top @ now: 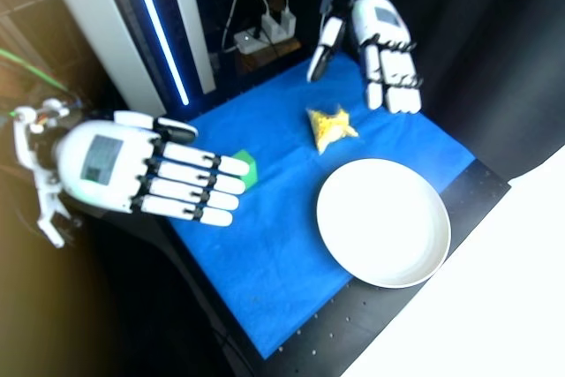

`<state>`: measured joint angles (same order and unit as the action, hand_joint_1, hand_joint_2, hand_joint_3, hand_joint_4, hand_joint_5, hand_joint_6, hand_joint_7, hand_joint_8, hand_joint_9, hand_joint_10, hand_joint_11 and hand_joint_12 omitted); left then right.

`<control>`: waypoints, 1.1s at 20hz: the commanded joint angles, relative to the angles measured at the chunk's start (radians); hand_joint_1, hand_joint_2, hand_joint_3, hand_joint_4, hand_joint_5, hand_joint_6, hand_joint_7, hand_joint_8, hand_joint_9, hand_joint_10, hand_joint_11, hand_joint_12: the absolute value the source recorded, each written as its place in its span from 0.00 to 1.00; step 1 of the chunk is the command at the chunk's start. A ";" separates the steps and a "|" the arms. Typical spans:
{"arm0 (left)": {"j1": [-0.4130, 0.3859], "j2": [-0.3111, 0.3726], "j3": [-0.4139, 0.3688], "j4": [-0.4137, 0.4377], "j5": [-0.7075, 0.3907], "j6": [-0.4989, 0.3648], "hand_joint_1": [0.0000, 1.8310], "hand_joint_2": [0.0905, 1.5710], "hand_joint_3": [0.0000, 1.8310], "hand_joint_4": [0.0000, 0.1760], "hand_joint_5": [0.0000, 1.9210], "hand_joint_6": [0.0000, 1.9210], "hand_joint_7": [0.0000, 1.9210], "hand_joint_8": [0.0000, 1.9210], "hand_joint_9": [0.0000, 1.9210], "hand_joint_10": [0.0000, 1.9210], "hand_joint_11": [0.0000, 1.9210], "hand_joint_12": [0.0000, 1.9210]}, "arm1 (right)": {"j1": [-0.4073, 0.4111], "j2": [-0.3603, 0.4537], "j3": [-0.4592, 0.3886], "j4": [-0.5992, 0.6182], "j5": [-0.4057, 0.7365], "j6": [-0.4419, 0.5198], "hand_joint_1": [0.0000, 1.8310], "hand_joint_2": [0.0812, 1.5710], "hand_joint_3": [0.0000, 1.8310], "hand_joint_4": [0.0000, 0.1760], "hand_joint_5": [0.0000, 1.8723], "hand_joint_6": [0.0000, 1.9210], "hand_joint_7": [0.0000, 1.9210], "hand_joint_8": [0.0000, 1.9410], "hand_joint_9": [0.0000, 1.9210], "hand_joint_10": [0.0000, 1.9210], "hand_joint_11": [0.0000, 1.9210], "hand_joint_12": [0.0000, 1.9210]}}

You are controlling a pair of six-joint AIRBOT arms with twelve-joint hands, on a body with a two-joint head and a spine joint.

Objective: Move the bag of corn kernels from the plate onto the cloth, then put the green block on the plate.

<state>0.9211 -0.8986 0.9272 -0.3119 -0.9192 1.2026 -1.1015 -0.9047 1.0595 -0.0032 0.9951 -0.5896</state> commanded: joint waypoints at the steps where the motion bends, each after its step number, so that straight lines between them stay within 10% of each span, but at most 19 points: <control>1: 0.001 0.007 -0.006 0.012 -0.137 -0.006 0.31 0.63 0.00 0.84 0.00 0.00 0.00 0.00 0.00 0.00 0.00 0.00 | 0.026 -0.010 0.006 0.003 0.089 0.005 0.35 0.69 0.00 0.00 0.00 0.00 0.00 0.00 0.00 0.00 0.00 0.81; 6: 0.036 0.019 -0.015 -0.029 -0.190 -0.006 0.31 0.61 0.00 0.97 0.00 0.00 0.00 0.00 0.00 0.00 0.00 0.00 | 0.082 -0.085 0.060 -0.037 -0.002 0.034 0.40 0.70 0.00 0.00 0.00 0.00 0.00 0.00 0.01 0.00 0.00 0.83; 9: 0.045 0.023 -0.017 -0.043 -0.207 -0.006 0.31 0.62 0.00 1.00 0.00 0.00 0.00 0.00 0.00 0.00 0.00 0.00 | 0.097 -0.114 0.079 -0.044 -0.033 0.037 0.41 0.69 0.00 0.00 0.00 0.00 0.02 0.00 0.00 0.07 0.00 0.59; 11: 0.051 0.026 -0.020 -0.049 -0.220 -0.006 0.34 0.64 0.00 0.87 0.00 0.00 0.00 0.00 0.00 0.00 0.00 0.00 | 0.111 -0.130 0.091 -0.045 -0.054 0.037 0.44 0.70 0.00 0.00 0.00 0.00 0.03 0.01 0.00 0.10 0.00 0.51; 13: 0.056 0.027 -0.021 -0.055 -0.225 -0.006 0.33 0.63 0.00 0.75 0.00 0.00 0.00 0.00 0.00 0.00 0.00 0.00 | 0.122 -0.144 0.102 -0.047 -0.070 0.037 0.45 0.71 0.00 0.00 0.02 0.02 0.04 0.01 0.00 0.09 0.00 0.22; 15: 0.061 0.027 -0.022 -0.060 -0.230 -0.006 0.32 0.63 0.00 0.76 0.00 0.00 0.00 0.00 0.00 0.00 0.00 0.00 | 0.134 -0.158 0.112 -0.051 -0.083 0.037 0.42 0.72 0.00 0.00 0.02 0.09 0.06 0.01 0.00 0.17 0.00 0.28; 17: 0.063 0.027 -0.023 -0.063 -0.234 -0.007 0.32 0.63 0.00 0.82 0.00 0.00 0.00 0.00 0.00 0.00 0.00 0.00 | 0.139 -0.165 0.117 -0.052 -0.091 0.037 0.46 0.72 0.00 0.00 0.01 0.32 0.15 0.11 0.00 0.40 0.00 0.65; 18: 0.063 0.027 -0.024 -0.064 -0.235 -0.007 0.32 0.63 0.00 0.87 0.00 0.00 0.00 0.00 0.00 0.00 0.00 0.00 | 0.141 -0.168 0.119 -0.053 -0.093 0.037 0.48 0.72 0.00 0.00 0.00 0.50 0.12 0.59 0.00 0.75 0.00 0.93; 19: 0.064 0.027 -0.024 -0.066 -0.236 -0.007 0.32 0.63 0.00 0.89 0.00 0.00 0.00 0.00 0.00 0.00 0.00 0.00 | 0.142 -0.171 0.120 -0.054 -0.095 0.037 0.50 0.73 0.00 0.00 0.00 0.60 0.11 0.81 0.04 0.92 0.00 0.99; 22: 0.066 0.027 -0.024 -0.067 -0.238 -0.008 0.34 0.64 0.00 0.88 0.00 0.00 0.00 0.00 0.00 0.00 0.00 0.00 | 0.147 -0.174 0.122 -0.056 -0.096 0.037 0.58 0.84 0.01 0.00 0.18 0.88 0.33 0.82 0.20 0.88 0.00 1.00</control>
<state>0.9913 -0.8780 0.9066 -0.3939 -1.0313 1.2026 -0.9733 -1.0760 1.1767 -0.0711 0.7860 -0.5537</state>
